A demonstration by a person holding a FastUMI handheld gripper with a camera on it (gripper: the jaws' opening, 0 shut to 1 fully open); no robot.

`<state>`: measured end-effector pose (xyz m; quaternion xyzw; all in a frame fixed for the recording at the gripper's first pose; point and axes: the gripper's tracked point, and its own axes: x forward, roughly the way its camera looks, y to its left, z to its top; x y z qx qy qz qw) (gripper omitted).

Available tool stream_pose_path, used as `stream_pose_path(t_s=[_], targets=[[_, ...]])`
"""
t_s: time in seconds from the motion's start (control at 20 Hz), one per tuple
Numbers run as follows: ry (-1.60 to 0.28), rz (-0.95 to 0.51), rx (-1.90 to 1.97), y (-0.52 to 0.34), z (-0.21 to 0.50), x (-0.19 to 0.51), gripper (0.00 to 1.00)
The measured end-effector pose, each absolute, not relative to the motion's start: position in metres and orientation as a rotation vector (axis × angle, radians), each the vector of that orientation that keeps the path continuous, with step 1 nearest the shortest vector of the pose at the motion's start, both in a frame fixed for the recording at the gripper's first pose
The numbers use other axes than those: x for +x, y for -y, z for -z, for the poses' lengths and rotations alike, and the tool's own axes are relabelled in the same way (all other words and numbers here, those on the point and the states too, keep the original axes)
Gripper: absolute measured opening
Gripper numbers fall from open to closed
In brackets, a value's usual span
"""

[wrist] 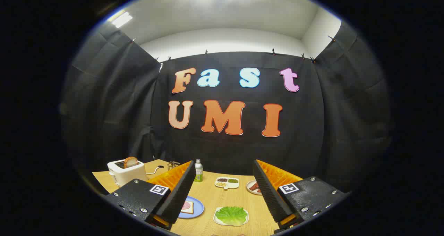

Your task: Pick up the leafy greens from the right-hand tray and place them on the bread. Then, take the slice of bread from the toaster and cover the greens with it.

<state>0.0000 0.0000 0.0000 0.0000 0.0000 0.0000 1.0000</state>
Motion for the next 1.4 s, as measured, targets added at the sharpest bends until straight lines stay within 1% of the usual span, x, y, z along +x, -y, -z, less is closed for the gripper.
stream_pose_path(t_s=[0.75, 1.15, 1.4], targets=[[0.001, -0.037, 0.016, -0.009, -0.005, 0.012, 1.00], [-0.038, -0.056, 0.029, -0.011, 0.007, 0.022, 1.00], [-0.106, -0.077, 0.058, -0.010, 0.027, 0.029, 1.00]])
